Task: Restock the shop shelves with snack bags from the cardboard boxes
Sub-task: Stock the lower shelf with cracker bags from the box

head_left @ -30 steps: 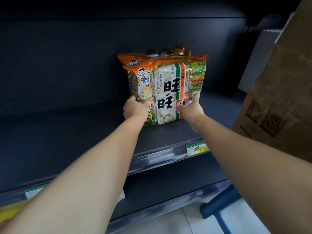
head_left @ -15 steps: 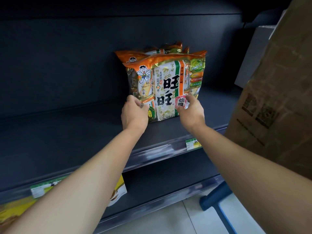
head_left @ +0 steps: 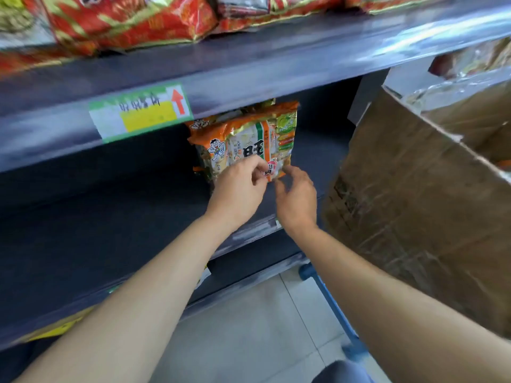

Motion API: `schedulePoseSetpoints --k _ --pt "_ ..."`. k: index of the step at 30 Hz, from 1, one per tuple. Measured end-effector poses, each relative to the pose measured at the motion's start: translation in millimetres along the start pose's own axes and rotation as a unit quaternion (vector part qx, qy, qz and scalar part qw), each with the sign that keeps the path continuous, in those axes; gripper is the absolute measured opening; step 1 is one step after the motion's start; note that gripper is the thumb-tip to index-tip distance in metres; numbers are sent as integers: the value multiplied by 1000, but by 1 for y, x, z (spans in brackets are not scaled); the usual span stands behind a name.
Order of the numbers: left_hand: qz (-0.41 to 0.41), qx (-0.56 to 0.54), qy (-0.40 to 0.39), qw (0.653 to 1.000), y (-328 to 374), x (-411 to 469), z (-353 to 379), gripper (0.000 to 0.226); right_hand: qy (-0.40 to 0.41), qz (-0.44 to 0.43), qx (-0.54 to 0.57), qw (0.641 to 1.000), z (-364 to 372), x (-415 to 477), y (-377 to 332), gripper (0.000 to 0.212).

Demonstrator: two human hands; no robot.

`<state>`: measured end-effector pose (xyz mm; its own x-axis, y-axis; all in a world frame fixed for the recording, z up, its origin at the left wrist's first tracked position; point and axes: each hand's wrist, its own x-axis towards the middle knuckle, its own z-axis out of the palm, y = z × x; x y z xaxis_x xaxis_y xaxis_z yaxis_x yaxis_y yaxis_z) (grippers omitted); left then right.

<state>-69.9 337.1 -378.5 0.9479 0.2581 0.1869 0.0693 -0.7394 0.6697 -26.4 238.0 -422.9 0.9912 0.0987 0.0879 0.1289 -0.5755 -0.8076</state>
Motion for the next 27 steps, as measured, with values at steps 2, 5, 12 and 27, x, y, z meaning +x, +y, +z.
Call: schedulePoseSetpoints --k 2,5,12,27 --pt "5 10 -32 999 29 -10 -21 18 -16 13 -5 1000 -27 -19 -21 36" --pt "14 25 -73 997 77 -22 -57 20 -34 13 -30 999 -75 -45 -57 37" --pt "63 28 -138 988 200 -9 -135 20 4 19 -70 997 -211 -69 -140 36" --pt "43 18 -331 942 350 64 8 21 -27 331 -185 925 -399 28 -7 42"
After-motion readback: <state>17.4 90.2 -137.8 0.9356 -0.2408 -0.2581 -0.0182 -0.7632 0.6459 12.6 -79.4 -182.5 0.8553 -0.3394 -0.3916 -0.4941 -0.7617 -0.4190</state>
